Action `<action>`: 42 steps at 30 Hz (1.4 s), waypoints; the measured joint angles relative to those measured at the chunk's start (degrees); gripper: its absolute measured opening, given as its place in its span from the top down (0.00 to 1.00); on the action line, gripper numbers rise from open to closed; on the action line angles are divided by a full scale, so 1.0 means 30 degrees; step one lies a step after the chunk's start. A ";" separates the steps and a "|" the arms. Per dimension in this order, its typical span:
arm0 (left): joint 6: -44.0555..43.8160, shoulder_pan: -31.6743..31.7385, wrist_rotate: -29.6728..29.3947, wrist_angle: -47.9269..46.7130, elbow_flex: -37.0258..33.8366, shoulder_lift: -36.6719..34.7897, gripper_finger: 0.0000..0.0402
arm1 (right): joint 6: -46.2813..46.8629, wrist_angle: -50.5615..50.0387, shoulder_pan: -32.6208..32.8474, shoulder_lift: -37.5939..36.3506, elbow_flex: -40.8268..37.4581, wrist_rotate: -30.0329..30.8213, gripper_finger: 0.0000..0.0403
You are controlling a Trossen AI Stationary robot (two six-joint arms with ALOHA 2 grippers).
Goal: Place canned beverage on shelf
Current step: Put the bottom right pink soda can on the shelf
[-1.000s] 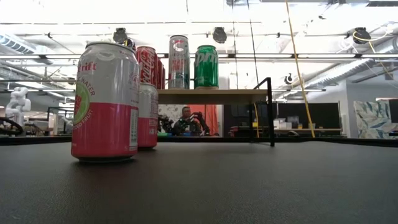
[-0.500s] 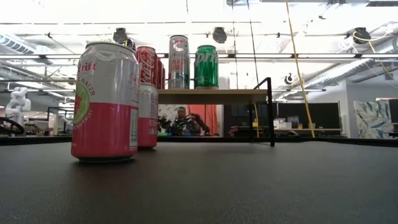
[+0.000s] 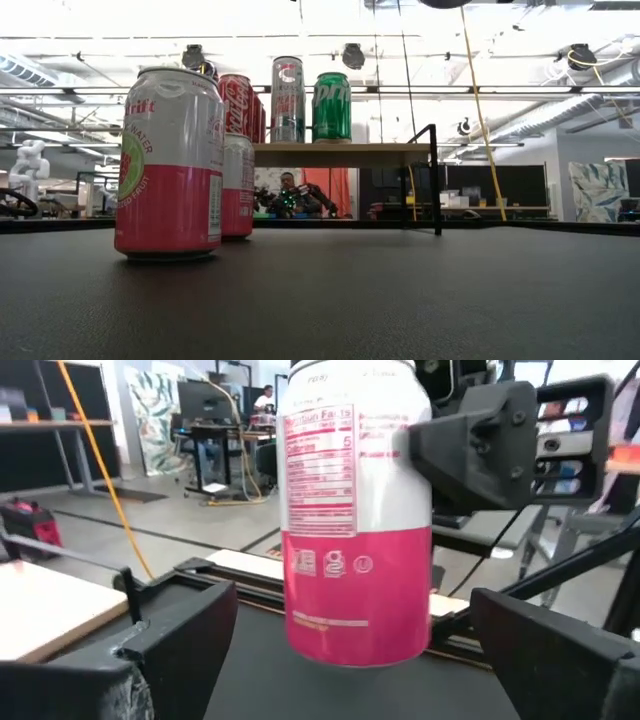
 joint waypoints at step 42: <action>-0.3223 0.3100 0.6540 -0.0867 -0.0022 0.0660 0.01 | -0.0090 -0.0317 -0.0792 -0.0006 0.0000 0.0442 0.31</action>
